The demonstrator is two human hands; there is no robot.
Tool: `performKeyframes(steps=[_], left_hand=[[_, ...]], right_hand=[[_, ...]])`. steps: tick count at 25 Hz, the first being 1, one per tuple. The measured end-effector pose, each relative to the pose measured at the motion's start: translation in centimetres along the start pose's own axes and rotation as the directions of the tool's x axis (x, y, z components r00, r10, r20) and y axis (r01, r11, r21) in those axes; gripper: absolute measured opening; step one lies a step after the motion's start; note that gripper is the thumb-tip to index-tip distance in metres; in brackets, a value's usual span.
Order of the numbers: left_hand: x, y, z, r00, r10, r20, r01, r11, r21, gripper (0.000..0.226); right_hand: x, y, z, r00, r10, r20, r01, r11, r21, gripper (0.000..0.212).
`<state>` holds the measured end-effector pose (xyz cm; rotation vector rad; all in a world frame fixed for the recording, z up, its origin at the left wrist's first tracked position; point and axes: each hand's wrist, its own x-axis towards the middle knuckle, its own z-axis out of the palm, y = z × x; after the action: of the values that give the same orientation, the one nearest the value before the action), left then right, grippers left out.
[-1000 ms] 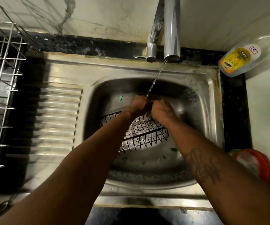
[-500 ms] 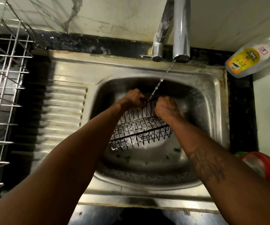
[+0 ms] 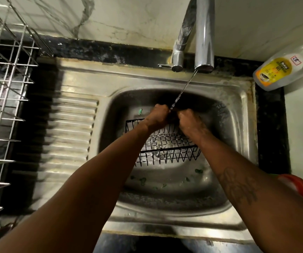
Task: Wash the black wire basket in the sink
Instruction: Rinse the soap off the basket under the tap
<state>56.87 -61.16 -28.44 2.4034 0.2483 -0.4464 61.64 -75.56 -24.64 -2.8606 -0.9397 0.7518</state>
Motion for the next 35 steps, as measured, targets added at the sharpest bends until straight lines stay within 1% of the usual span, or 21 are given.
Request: performKeyframes(steps=[3, 4, 6, 9, 12, 14, 17, 19, 21, 23, 25, 27, 28, 30, 32, 34, 35], left_hand=[[-1.3, -2.3, -1.4, 0.995, 0.008, 0.096, -0.013, 0.999, 0.047, 0.020], [-1.7, -3.4, -2.1, 0.993, -0.002, 0.121, -0.009, 0.996, 0.088, 0.021], [-2.2, -4.7, -3.1, 0.988, -0.002, 0.157, -0.020, 0.990, 0.139, 0.021], [-1.9, -4.3, -3.1, 0.989, -0.019, 0.150, -0.006, 0.986, 0.166, 0.019], [-1.3, -2.7, -2.5, 0.992, -0.021, 0.122, 0.000, 0.986, 0.165, 0.021], [-1.0, -1.3, -2.0, 0.995, 0.001, 0.103, -0.021, 0.982, 0.187, 0.025], [-0.6, 0.1, -1.5, 0.998, 0.012, 0.057, -0.021, 0.985, 0.169, 0.028], [-0.6, -0.2, -1.4, 0.997, 0.001, 0.076, -0.015, 0.984, 0.176, 0.022], [-0.8, -1.6, -1.8, 0.995, -0.062, 0.078, 0.048, 0.985, 0.163, 0.019], [-1.0, -2.6, -2.2, 0.990, -0.110, 0.089, 0.092, 0.978, 0.189, 0.019], [-0.7, -2.8, -2.1, 0.992, -0.103, 0.079, 0.083, 0.971, 0.223, 0.024], [-0.7, -1.5, -1.9, 0.994, -0.088, 0.060, 0.074, 0.975, 0.211, 0.025], [-0.6, -0.7, -1.7, 0.996, -0.067, 0.064, 0.053, 0.980, 0.192, 0.024], [-0.3, 0.5, -1.2, 0.995, -0.021, 0.095, 0.003, 0.982, 0.189, 0.027], [0.5, 0.0, -0.8, 0.993, -0.022, 0.115, 0.001, 0.983, 0.186, 0.034], [0.9, -0.9, -0.9, 0.989, -0.047, 0.138, 0.022, 0.984, 0.178, 0.041], [0.3, -0.5, -1.9, 0.984, -0.062, 0.165, 0.031, 0.982, 0.189, 0.040]], right_hand=[[0.5, 1.6, -0.1, 0.998, 0.059, 0.016, -0.060, 0.997, 0.048, 0.028], [0.5, 1.9, -0.1, 0.996, 0.079, 0.034, -0.080, 0.996, 0.048, 0.026], [0.1, 2.1, -0.1, 0.996, 0.089, 0.018, -0.089, 0.996, 0.027, 0.022], [0.3, 1.9, 0.1, 0.997, 0.074, 0.028, -0.073, 0.997, -0.011, 0.017], [0.8, 1.3, 0.2, 0.996, 0.018, 0.089, -0.026, 0.996, 0.088, 0.028], [0.9, 0.4, 0.5, 0.992, -0.032, 0.119, 0.013, 0.988, 0.152, 0.029], [1.3, 0.0, 1.1, 0.996, 0.003, 0.090, -0.021, 0.980, 0.199, 0.026], [1.3, 0.7, 1.1, 0.997, 0.004, 0.078, -0.023, 0.972, 0.232, 0.033], [0.9, 1.9, 1.2, 0.998, -0.022, 0.055, 0.006, 0.961, 0.276, 0.040], [0.5, 2.2, 1.2, 1.000, -0.023, 0.002, 0.021, 0.951, 0.309, 0.041], [0.6, 1.7, 1.6, 0.999, -0.029, -0.038, 0.039, 0.952, 0.303, 0.039], [0.8, 1.2, 2.1, 0.998, -0.044, -0.052, 0.056, 0.962, 0.269, 0.036], [0.8, 1.2, 2.2, 0.998, -0.035, -0.059, 0.049, 0.965, 0.256, 0.034], [0.5, 1.9, 2.2, 0.992, -0.030, -0.121, 0.061, 0.964, 0.258, 0.030], [0.2, 2.7, 2.3, 0.982, -0.047, -0.182, 0.095, 0.960, 0.265, 0.031], [-0.1, 2.9, 2.2, 0.981, -0.046, -0.188, 0.094, 0.962, 0.257, 0.033], [-0.1, 2.8, 2.1, 0.981, -0.040, -0.191, 0.091, 0.961, 0.262, 0.034]])
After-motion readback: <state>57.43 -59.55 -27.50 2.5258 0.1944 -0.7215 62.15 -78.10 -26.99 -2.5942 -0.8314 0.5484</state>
